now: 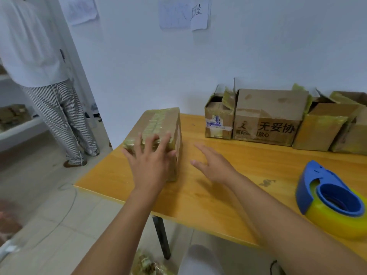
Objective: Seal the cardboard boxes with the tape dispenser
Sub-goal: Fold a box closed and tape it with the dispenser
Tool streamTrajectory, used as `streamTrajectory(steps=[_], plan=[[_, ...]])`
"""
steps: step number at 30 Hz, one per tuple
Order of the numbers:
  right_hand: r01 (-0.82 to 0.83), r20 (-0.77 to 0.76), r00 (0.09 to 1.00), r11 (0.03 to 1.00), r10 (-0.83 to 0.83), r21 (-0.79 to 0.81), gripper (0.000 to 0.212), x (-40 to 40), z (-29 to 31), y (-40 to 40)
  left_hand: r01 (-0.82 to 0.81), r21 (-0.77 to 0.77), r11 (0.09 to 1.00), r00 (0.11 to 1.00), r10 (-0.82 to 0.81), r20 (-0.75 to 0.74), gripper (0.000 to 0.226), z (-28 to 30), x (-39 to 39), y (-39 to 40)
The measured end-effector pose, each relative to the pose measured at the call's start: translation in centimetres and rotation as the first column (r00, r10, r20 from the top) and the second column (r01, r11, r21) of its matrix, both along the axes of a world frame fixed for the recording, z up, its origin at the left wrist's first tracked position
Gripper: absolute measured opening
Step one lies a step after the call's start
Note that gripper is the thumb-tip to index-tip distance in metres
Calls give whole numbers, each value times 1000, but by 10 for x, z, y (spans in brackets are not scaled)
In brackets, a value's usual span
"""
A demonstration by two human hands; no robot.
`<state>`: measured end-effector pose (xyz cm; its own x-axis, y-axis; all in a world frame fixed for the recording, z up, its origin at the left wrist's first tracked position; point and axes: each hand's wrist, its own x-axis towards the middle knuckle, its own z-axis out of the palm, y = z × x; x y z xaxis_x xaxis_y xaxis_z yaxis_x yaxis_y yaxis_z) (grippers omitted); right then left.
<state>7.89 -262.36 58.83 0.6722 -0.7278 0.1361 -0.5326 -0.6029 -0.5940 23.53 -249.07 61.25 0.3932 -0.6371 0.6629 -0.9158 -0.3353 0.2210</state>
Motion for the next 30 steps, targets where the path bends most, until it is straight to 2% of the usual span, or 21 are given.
streamTrajectory(steps=[5, 9, 13, 16, 19, 21, 24, 27, 30], plan=[[144, -109, 983, 987, -151, -70, 68, -38, -2, -25, 56, 14, 998, 998, -55, -42, 51, 2, 12, -37], [143, -168, 975, 989, -146, -32, 68, -44, -12, -31, 4, 7, 1000, 998, -3, -56, 60, 1, 15, -61], [130, -164, 978, 991, -129, 0, 67, -40, -20, -29, -7, -51, 999, 997, 3, -73, 56, 3, 13, -69], [117, -117, 987, 993, -112, 34, 66, -31, -17, -26, -76, -161, 984, 978, 42, -206, 56, 12, 14, -65], [92, 8, 996, 988, -93, 127, 67, -19, -6, -20, -106, -374, 921, 919, -53, -391, 60, 27, 18, -55], [22, 121, 991, 970, -53, 242, 76, -10, 5, -12, -147, -503, 852, 834, -167, -526, 63, 35, 21, -48], [-64, 272, 961, 910, -55, 409, 91, 3, 21, 1, -273, -594, 757, 573, -368, -732, 59, 42, 21, -40], [-28, 390, 902, 878, -184, 478, 89, 14, 32, 9, -385, -566, 729, 358, -447, -820, 48, 37, 24, -29], [21, 471, 828, 855, -306, 518, 75, 20, 38, 12, -449, -493, 745, 123, -495, -860, 50, 30, 30, -20]])
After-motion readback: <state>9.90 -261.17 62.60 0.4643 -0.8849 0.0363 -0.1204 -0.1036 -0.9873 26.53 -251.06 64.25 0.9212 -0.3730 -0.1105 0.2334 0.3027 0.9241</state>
